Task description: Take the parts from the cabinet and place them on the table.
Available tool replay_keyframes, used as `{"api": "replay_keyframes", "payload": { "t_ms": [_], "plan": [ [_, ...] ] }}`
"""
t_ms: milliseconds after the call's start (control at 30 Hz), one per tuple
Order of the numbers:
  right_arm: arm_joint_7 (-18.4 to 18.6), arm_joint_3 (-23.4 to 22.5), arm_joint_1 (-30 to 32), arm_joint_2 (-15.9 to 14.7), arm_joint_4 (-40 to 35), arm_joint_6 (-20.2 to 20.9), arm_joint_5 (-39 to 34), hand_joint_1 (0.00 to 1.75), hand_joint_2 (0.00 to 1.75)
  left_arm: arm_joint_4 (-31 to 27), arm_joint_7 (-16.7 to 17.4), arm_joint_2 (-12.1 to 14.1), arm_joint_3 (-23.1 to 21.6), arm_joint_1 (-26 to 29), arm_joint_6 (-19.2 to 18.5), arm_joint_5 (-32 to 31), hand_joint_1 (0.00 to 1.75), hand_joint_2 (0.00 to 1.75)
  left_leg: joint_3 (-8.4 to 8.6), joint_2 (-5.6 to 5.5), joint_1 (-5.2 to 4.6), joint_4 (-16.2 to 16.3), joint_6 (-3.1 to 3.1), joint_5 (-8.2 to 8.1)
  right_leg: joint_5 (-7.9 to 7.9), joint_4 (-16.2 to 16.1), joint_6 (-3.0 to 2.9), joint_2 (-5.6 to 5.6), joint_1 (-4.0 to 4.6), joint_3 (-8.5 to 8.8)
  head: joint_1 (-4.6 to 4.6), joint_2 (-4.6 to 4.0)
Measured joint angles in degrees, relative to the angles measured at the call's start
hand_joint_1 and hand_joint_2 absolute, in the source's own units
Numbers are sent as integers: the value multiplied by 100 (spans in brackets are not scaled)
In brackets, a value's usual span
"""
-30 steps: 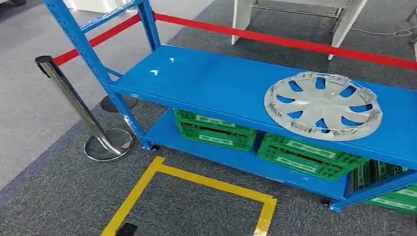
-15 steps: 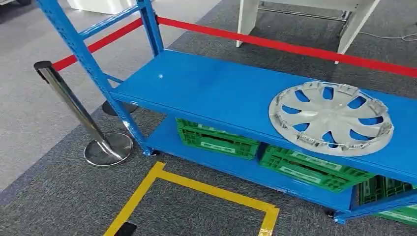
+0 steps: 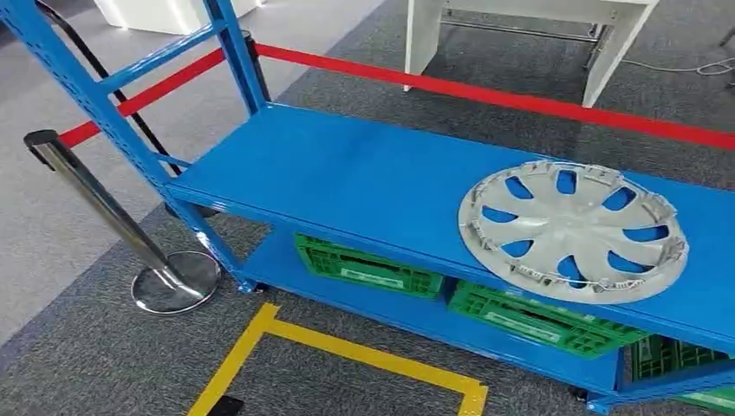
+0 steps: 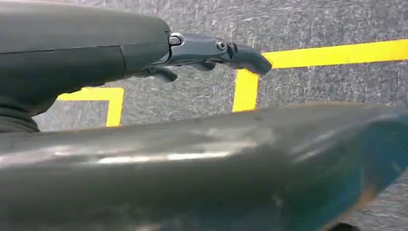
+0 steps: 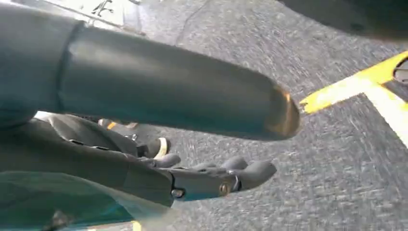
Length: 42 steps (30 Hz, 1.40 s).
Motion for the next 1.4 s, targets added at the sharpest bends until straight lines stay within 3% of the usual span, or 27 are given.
{"api": "replay_keyframes", "payload": {
  "t_ms": [33,100,133,200,267,300,333,400,433,467,500,567,633,733,767,800,833,900,933,967,1067,1100,1133,1167,1267,1333,1400],
  "plan": [
    [-2,0,8,0,0,4,0,0,0,0,13,-4,4,-2,0,-2,0,0,33,10,7,-51,38,-16,60,53,40,3,6,112,12,0],
    [0,2,1,0,-2,17,2,0,0,0,13,-20,7,-19,0,-2,0,0,227,12,60,-179,57,12,-48,98,91,-12,7,133,20,0],
    [-2,2,-26,0,-2,20,2,0,0,0,13,-11,11,-30,2,-2,0,0,277,9,69,-196,75,0,-92,322,118,-21,5,6,48,0],
    [-7,2,-33,0,-2,20,0,0,0,0,13,-15,13,-60,-2,-4,0,0,303,12,71,-197,95,-58,-350,1120,174,-23,-16,-552,48,0],
    [-11,4,-17,0,-2,28,0,0,0,0,15,-22,13,-51,-4,-17,0,0,383,9,76,-194,93,-137,-585,1525,195,-27,-19,-967,52,0],
    [-9,4,0,0,-2,39,0,0,0,0,35,-22,13,-34,-6,-22,0,0,450,3,82,-194,85,-189,-516,1441,209,-28,-22,-1030,53,0],
    [4,4,20,-2,-2,46,2,0,0,0,76,-22,15,-20,-26,-46,0,0,539,-7,88,-193,69,-252,-278,1149,222,-29,-25,-1002,52,0],
    [4,4,17,-4,-2,61,7,0,0,0,98,-24,15,-24,-61,-72,0,0,714,-6,95,-191,20,-387,521,289,223,-45,-33,-828,53,0],
    [4,4,35,-4,4,83,9,0,0,6,98,-22,15,-41,-72,-79,0,0,771,-4,76,-148,-14,-446,679,194,171,-65,-6,-864,51,-2],
    [0,7,16,-4,4,81,15,0,0,7,98,-22,15,-51,-74,-81,0,0,740,-12,70,-152,-48,-483,552,150,74,-69,5,-838,60,-2],
    [-2,9,-7,-4,2,81,17,0,0,7,98,-20,15,-62,-83,-94,0,0,736,0,73,-166,-86,-518,658,175,1,-57,17,-761,44,-2],
    [0,9,1,-2,2,90,22,0,0,7,98,-20,15,-66,-85,-96,0,0,796,-6,72,-158,-121,-537,641,164,-51,-58,7,-728,35,-2],
    [4,9,0,-7,2,90,33,0,0,7,98,-13,15,-72,-83,-96,0,0,640,16,85,198,-187,-577,617,119,-93,-73,-23,-643,11,0],
    [2,9,-32,-11,2,85,39,0,0,7,98,-13,15,-71,-85,-96,0,0,-65,22,133,1396,-280,-1157,548,116,-152,-76,-13,-595,0,-2],
    [2,9,-33,-11,2,85,39,0,0,7,98,-13,15,-64,-85,-96,0,0,-220,23,135,1584,-289,-1206,527,116,-154,-78,-12,-572,-2,-2],
    [4,9,-29,-11,2,85,42,0,0,7,98,-13,15,-56,-87,-96,0,0,-249,24,136,1521,-285,-1100,509,116,-153,-85,-12,-541,-4,-2],
    [4,9,-24,-11,2,87,55,0,0,7,98,-13,15,-51,-92,-98,0,0,-182,27,135,1248,-268,-842,485,116,-154,-105,-8,-504,0,0],
    [0,9,-20,-11,2,107,70,0,0,7,98,-11,15,-63,-107,-107,0,0,156,136,115,302,-192,-199,443,111,-147,-164,-1,-424,0,-2],
    [-2,9,-16,-9,2,124,74,0,0,7,96,-7,15,-74,-109,-112,0,0,268,383,61,-8,-144,-122,428,105,-132,-198,-1,-385,6,-2],
    [-4,9,-7,-9,2,133,74,0,0,7,96,-9,15,-105,-114,-114,0,0,243,420,32,-49,-119,-331,419,107,-99,-230,25,-396,-10,0],
    [-2,9,-21,-9,2,146,79,0,0,7,94,-11,15,-96,-114,-118,0,0,227,283,25,-55,-64,-119,384,64,-6,-406,34,-334,-15,-2],
    [-2,9,-27,-11,-2,149,81,0,0,7,94,-26,15,-88,-114,-118,0,0,286,234,103,-167,-15,-36,336,85,34,-427,43,-357,-20,0],
    [-2,9,-29,-11,-2,149,83,0,0,7,94,-11,17,-85,-114,-120,0,0,299,189,101,-194,7,-14,227,190,72,-281,31,-395,11,0],
    [-2,11,-31,-11,-2,153,83,0,0,7,94,-11,17,-96,-122,-122,0,0,281,145,107,-194,31,2,27,490,79,-178,23,-526,26,0],
    [-2,11,-22,-11,-2,166,83,0,0,7,94,-33,15,-88,-151,-122,0,0,257,-22,105,-187,37,5,-464,1690,132,-93,10,-1096,22,0],
    [0,11,-15,-11,-2,177,83,0,0,7,94,-35,15,-72,-151,-122,0,0,262,-148,109,-179,35,4,-186,1489,143,-84,-1,-1026,22,0],
    [4,11,-20,-13,-2,177,83,0,0,7,94,-46,17,-76,-153,-122,0,0,267,-287,120,-153,17,-6,330,547,142,7,-34,-581,20,0]
  ]
}}
